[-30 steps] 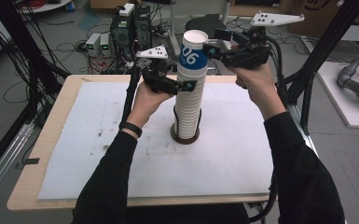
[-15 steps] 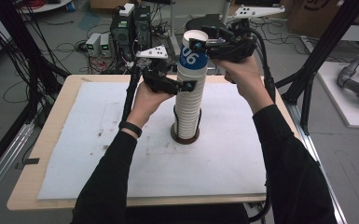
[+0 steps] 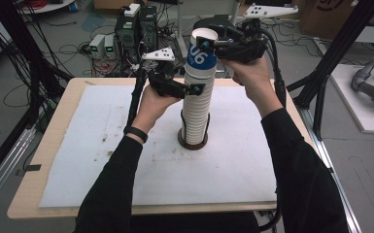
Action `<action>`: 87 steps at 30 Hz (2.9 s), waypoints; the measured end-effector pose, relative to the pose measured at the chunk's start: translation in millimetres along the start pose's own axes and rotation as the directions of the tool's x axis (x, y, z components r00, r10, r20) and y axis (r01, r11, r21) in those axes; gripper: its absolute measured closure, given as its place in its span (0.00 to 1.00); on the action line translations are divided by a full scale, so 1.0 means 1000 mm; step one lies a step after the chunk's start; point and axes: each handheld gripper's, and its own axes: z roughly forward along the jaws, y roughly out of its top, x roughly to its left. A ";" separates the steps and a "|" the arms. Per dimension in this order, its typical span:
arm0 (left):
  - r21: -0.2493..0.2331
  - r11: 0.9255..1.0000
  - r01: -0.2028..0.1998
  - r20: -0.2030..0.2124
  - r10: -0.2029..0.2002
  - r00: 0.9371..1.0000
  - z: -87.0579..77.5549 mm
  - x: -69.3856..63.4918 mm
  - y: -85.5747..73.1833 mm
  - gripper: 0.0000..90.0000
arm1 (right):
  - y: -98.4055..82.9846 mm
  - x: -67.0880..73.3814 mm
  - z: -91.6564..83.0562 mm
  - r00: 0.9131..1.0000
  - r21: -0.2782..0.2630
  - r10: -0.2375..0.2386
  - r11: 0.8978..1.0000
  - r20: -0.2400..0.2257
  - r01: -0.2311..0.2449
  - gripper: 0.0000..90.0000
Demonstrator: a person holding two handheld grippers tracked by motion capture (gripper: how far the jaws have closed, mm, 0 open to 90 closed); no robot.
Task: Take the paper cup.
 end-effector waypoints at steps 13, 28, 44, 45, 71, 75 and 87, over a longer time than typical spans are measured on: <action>0.001 1.000 -0.005 -0.001 0.005 1.000 0.000 0.000 0.000 0.13 | 0.021 0.009 -0.014 0.999 -0.091 -0.037 0.995 0.011 0.038 0.35; 0.000 1.000 -0.007 0.002 0.007 1.000 0.000 0.000 0.000 0.13 | 0.046 0.028 -0.036 0.990 -0.209 -0.131 0.968 0.060 0.141 0.35; 0.012 0.999 -0.040 -0.079 0.041 0.996 -0.004 -0.006 0.003 0.02 | 0.041 0.027 -0.055 0.991 -0.217 -0.130 0.967 0.032 0.134 0.35; 0.012 0.999 -0.040 -0.079 0.041 0.996 -0.004 -0.006 0.003 0.02 | 0.040 0.027 -0.057 0.991 -0.217 -0.130 0.967 0.029 0.133 0.35; 0.009 0.995 -0.099 -0.145 0.099 0.984 -0.069 -0.046 -0.020 0.02 | 0.005 0.043 -0.082 0.988 -0.189 -0.134 0.975 -0.073 0.119 0.35; 0.008 0.994 -0.106 -0.135 0.106 0.985 -0.074 -0.058 -0.027 0.02 | -0.008 0.047 -0.084 0.988 -0.181 -0.123 0.978 -0.091 0.105 0.35; -0.006 0.995 -0.096 -0.115 0.095 0.989 -0.081 -0.079 -0.051 0.02 | -0.051 0.045 -0.082 0.991 -0.137 -0.076 0.989 -0.111 0.060 0.35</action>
